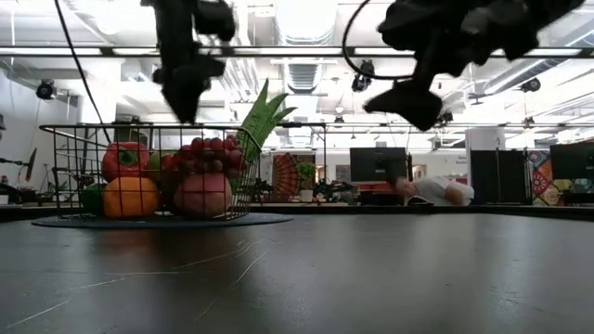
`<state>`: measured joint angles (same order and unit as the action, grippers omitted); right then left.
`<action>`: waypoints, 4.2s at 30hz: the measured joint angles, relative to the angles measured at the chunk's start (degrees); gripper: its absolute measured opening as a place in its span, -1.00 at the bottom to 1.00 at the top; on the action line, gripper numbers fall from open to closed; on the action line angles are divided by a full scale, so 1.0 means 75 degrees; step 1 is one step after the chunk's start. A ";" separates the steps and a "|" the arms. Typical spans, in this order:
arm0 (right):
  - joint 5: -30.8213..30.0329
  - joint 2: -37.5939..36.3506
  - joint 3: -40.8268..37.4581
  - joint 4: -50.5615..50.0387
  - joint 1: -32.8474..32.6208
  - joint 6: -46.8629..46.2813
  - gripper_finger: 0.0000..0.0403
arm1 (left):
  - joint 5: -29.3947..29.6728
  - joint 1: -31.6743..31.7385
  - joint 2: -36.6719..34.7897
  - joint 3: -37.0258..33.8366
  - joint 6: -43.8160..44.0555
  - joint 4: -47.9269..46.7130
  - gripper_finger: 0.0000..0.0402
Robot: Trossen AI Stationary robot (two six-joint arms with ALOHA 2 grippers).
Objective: Build produce basket
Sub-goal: Put the green chayote into the wire basket
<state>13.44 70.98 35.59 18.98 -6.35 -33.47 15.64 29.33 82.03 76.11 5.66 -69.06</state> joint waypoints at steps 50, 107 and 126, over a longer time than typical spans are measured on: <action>-0.1365 0.2004 0.3037 -1.1662 -0.7118 -0.3445 0.62 | 0.2118 -0.4813 -0.1537 -0.0189 -0.1202 0.5895 0.51; -0.1087 0.1555 -0.0970 0.6193 0.0217 0.6484 0.13 | 0.1651 -0.6314 -0.1304 -0.3458 -0.2407 1.0150 0.51; 0.0777 0.2011 -0.0550 0.6203 0.0954 0.6539 0.13 | 0.1502 -0.6314 -0.0855 -0.4207 -0.1385 1.1839 0.51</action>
<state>19.27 86.06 31.46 65.51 0.80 15.57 26.91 -18.02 75.62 44.56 -4.73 19.73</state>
